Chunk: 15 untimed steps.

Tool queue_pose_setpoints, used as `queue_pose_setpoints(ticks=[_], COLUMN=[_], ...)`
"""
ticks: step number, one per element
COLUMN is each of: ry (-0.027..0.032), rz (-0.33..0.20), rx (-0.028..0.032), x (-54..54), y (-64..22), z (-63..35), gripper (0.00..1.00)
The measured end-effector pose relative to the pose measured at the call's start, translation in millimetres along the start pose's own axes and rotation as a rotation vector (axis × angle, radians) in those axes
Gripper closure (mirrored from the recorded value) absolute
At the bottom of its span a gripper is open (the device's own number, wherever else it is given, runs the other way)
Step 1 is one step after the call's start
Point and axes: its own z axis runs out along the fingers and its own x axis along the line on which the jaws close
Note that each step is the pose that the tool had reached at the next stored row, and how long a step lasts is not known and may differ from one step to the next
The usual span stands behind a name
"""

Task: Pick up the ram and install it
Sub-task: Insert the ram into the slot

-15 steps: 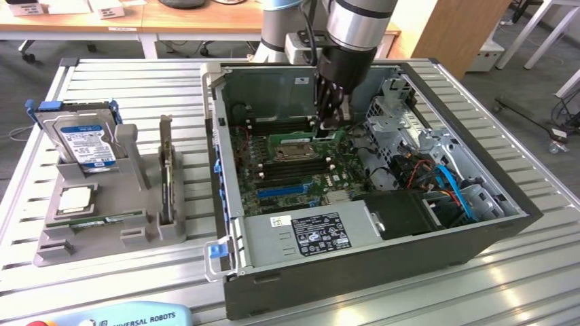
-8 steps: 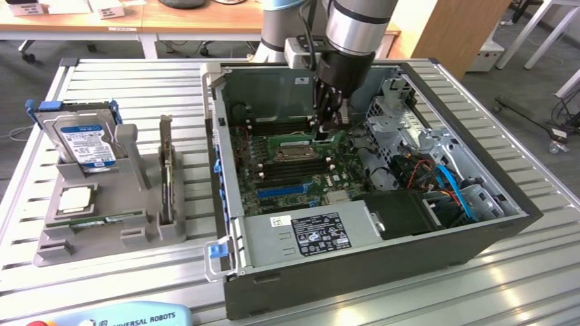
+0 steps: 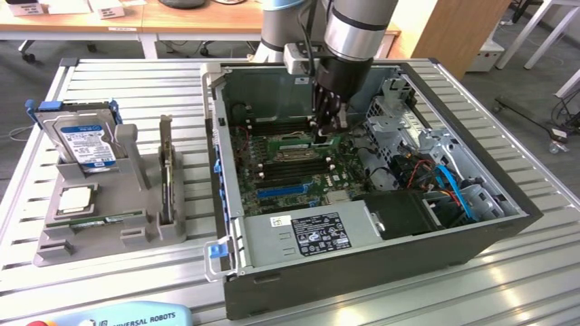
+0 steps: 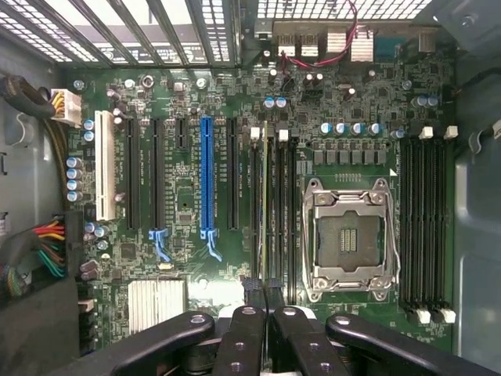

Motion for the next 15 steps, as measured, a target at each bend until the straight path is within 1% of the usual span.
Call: queue_pose_setpoints(ticks=[3, 10, 15], ry=[0.0001, 0.0001, 0.0001], rz=[0.000, -0.001, -0.004], rx=[-0.0002, -0.0001, -0.0001], x=[0.0, 0.0, 0.0], y=[-0.1, -0.1, -0.2], z=[2.4, 2.6, 4.5], gripper=[0.88, 0.88, 0.88])
